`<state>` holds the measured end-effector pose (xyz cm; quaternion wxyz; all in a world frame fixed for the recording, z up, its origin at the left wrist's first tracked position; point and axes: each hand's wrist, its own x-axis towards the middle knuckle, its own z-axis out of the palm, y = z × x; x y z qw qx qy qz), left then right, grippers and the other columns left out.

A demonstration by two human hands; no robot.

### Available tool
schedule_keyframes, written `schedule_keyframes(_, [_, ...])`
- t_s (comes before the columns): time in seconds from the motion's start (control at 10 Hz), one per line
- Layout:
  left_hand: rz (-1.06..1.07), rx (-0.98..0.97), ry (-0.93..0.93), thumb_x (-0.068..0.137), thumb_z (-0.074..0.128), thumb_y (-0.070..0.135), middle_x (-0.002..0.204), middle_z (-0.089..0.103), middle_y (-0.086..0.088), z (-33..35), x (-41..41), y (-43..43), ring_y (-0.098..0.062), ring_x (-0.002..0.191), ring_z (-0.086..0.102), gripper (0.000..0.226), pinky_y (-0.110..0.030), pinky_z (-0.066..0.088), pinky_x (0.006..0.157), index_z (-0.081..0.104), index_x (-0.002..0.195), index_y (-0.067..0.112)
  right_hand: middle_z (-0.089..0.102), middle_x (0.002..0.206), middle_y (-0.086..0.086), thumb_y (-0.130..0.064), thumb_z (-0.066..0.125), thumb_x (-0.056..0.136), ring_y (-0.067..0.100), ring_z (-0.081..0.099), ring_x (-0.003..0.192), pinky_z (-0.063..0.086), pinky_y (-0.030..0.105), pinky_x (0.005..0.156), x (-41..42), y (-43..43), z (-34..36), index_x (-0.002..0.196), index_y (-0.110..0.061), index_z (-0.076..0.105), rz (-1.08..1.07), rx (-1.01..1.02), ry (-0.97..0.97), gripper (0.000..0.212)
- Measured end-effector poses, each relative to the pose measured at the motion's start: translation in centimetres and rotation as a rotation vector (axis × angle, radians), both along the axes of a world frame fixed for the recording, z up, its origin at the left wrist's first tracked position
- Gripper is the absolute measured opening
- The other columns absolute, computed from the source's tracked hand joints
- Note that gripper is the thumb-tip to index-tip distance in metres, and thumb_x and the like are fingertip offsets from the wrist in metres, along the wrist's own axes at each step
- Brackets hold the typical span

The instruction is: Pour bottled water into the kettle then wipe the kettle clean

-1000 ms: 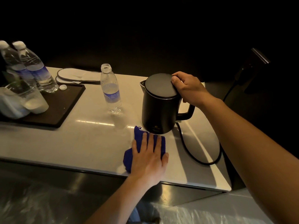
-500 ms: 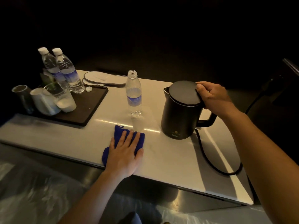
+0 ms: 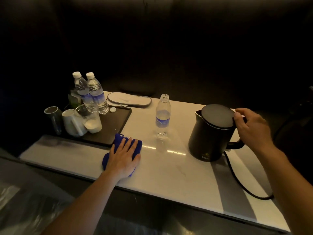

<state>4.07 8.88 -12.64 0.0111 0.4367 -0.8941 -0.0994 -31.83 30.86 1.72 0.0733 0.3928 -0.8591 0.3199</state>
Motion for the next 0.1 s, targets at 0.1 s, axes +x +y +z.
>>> schedule_keyframes(0.1, [-0.039, 0.020, 0.003, 0.097, 0.014, 0.062, 0.170, 0.007, 0.008, 0.02, 0.53, 0.01, -0.016, 0.156, -0.003, 0.069, -0.052, 0.003, 0.125, 0.007, 0.159, 0.033, 0.062, 0.126, 0.013, -0.043, 0.041, 0.097, 0.032, 0.059, 0.113, 0.048, 0.061, 0.092, 2.00, 1.26, 0.21, 0.133, -0.018, 0.052, -0.050, -0.045, 0.082, 0.045])
